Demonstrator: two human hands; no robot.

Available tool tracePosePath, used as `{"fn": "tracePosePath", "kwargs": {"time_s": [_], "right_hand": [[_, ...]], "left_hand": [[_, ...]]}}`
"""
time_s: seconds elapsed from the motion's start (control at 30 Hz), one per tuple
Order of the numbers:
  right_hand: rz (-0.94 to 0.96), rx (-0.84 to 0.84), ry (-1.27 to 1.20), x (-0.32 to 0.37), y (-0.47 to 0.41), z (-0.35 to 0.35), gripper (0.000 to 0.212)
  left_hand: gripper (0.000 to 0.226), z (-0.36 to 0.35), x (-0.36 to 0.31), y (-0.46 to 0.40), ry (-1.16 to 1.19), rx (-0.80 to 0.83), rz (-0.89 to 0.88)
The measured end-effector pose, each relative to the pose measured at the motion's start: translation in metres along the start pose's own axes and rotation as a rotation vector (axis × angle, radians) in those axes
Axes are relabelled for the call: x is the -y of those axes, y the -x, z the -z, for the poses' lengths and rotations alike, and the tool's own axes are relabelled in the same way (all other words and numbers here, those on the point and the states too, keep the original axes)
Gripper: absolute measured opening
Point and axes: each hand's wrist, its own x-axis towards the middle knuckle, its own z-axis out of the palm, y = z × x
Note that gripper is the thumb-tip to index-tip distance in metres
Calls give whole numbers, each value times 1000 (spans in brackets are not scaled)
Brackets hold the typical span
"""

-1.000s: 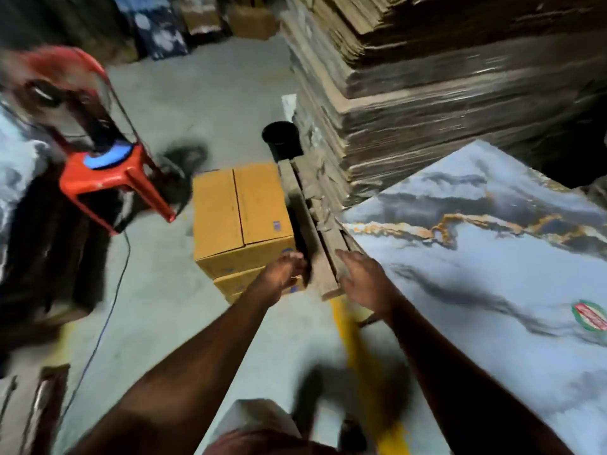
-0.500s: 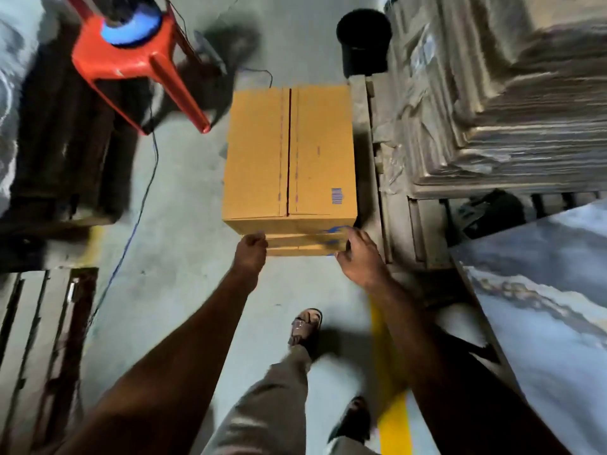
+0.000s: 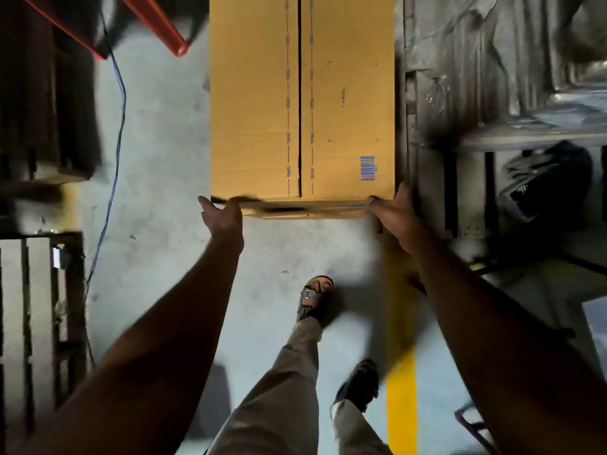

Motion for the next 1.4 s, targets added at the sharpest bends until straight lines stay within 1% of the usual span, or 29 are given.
{"fn": "tracePosePath", "kwargs": {"time_s": [0.03,0.1,0.13,0.23,0.27,0.37,0.4,0.47,0.53,0.6,0.63,0.7,0.8,0.87,0.93,1.07,1.1,1.17,1.27,1.33,1.4], "right_hand": [[4,-2,-17,-6,-8,-2,113],[14,-18,-29,3,-6,-5,100],[21,-38,-40,18,6,-5,94],[49,-101,-97,38,19,-9,78],[60,-131,-114,42,23,-9,77],[79,-240,-215,64,43,-4,101],[91,-263,-273,74,55,-1,102],[138,-274,-434,100,84,6,86],[176,-287,-561,122,113,17,63],[228,-328,-581,132,139,29,33],[257,-359,-583,134,150,35,26],[292,-409,-557,134,175,49,25],[369,-419,-579,119,207,66,38],[417,-407,-615,118,241,75,42],[465,-426,-634,114,279,83,40],[586,-561,-668,94,355,94,35],[610,-573,-686,81,388,98,35],[595,-561,-703,74,414,103,37],[586,-598,-725,50,477,117,44],[598,-657,-732,35,513,131,42],[608,-718,-720,16,545,148,40]], "left_hand": [[73,2,-1,-9,9,27,0],[46,3,-3,-24,28,110,-12],[38,4,-7,-26,29,146,-10],[43,5,-15,-24,58,167,-31],[43,6,-16,-24,92,156,-52],[38,13,-31,-12,209,68,-94],[38,15,-38,-6,259,37,-113],[38,17,-56,8,376,-41,-170],[36,21,-74,24,441,-142,-213],[34,28,-84,41,461,-188,-246],[33,32,-86,50,455,-195,-260],[33,41,-85,71,476,-192,-290],[31,58,-80,103,523,-158,-332],[32,72,-80,126,565,-154,-369],[34,90,-78,153,605,-131,-406],[38,134,-68,216,662,-103,-470],[36,151,-57,239,684,-80,-489],[30,167,-55,264,730,-66,-502],[25,196,-37,315,786,-19,-575],[30,206,-26,352,763,1,-610],[36,208,-13,386,743,57,-644]]}}
